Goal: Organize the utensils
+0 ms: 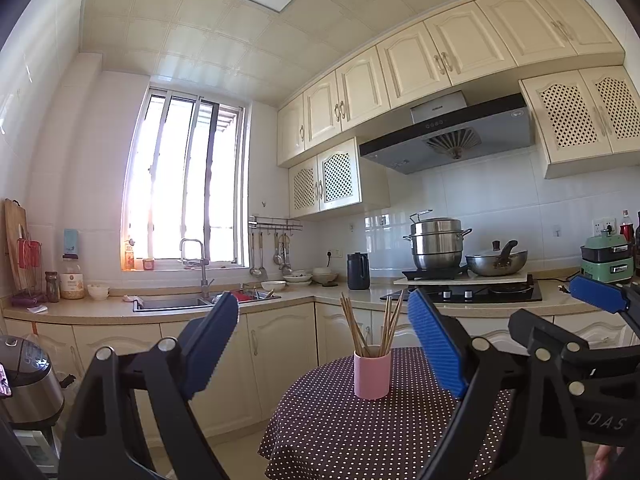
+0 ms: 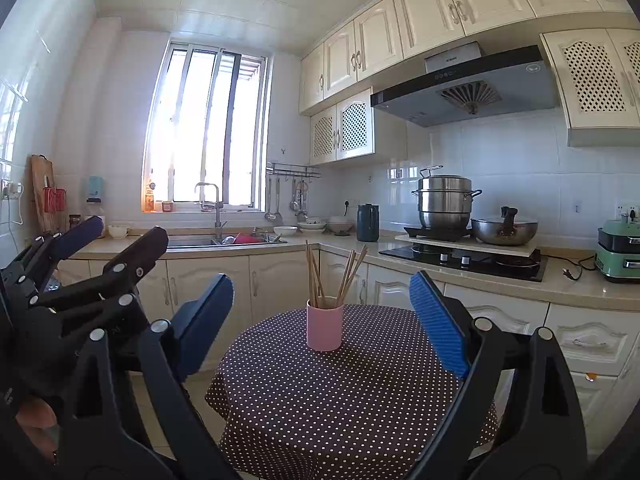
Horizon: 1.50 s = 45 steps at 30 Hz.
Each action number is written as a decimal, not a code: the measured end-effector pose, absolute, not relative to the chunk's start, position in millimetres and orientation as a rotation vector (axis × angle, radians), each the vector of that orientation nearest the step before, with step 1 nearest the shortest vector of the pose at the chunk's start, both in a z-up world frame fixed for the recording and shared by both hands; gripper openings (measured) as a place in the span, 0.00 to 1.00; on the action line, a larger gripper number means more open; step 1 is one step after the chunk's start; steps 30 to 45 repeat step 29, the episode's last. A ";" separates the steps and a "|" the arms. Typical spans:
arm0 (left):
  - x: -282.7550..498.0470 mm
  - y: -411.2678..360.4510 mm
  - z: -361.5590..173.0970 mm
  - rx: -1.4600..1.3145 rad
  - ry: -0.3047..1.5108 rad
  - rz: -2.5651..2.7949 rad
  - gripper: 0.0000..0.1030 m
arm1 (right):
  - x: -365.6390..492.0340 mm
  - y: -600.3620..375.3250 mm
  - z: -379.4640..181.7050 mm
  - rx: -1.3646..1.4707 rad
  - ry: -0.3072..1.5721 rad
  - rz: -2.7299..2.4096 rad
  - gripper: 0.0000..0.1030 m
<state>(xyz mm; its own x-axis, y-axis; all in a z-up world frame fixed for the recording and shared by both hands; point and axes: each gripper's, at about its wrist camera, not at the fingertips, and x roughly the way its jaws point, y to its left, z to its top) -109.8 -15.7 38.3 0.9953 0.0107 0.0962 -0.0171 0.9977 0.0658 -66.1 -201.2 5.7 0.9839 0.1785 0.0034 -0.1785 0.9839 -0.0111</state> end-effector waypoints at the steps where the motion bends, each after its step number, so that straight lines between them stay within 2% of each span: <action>1: -109.7 -15.7 38.6 0.066 -0.096 0.015 0.83 | -65.8 -201.5 6.1 -0.010 -0.005 0.180 0.86; 45: -78.5 -24.0 19.2 0.091 -0.060 0.014 0.83 | -40.4 -205.5 -6.4 0.006 0.042 0.155 0.86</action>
